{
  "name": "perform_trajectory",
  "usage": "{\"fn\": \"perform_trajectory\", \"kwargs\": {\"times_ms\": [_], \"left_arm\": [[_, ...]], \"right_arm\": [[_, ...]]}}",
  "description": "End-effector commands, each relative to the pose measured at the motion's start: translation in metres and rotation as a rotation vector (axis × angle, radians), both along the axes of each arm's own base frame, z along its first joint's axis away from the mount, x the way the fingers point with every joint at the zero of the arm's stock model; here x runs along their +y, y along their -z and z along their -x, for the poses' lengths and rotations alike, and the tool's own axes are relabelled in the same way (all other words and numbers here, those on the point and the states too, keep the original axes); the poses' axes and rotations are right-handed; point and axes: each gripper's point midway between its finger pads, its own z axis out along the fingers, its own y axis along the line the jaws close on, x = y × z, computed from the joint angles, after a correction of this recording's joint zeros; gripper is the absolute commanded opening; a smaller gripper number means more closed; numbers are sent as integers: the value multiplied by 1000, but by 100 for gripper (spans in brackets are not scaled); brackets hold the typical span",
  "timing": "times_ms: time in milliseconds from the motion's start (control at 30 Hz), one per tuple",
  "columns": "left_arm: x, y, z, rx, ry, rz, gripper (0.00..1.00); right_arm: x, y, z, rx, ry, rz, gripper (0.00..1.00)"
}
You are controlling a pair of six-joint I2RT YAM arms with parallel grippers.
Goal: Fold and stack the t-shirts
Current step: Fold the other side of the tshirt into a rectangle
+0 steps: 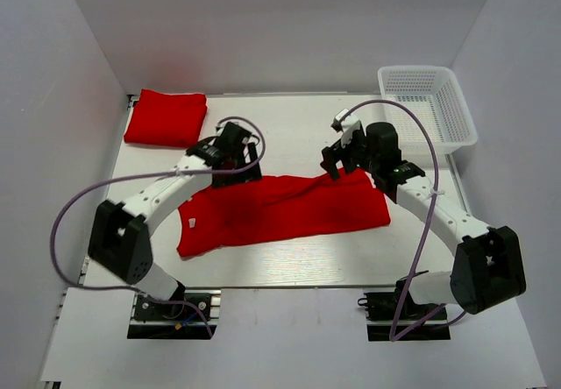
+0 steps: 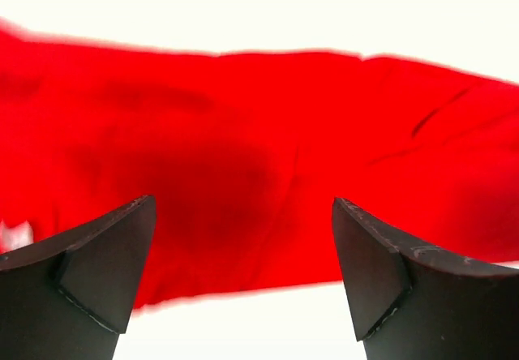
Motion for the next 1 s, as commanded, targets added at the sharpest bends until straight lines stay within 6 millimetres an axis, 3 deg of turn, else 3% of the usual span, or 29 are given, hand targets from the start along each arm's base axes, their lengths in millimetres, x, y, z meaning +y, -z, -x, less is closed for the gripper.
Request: {"fn": "perform_trajectory", "kwargs": {"times_ms": [0,133,267,433,667,800,967], "left_arm": [[-22,3,-39,-48,143,-54,99],[-31,32,-41,29,209,-75,92],[-35,49,-37,79,244,-97,83],[-45,64,-24,131,315,-71,81],[-39,88,-11,200,301,-105,75],[-31,92,-12,204,275,-144,67],[-33,93,-17,193,259,-143,40]], "right_arm": [[-3,0,-2,62,95,-69,90],[-29,11,-8,96,278,-40,90],[-42,16,-9,106,364,-40,90],[-46,25,-13,125,405,-30,90],[-47,34,-14,151,419,-20,90],[-48,31,-13,148,417,-25,90],[-52,30,-12,142,434,-19,90]]}}
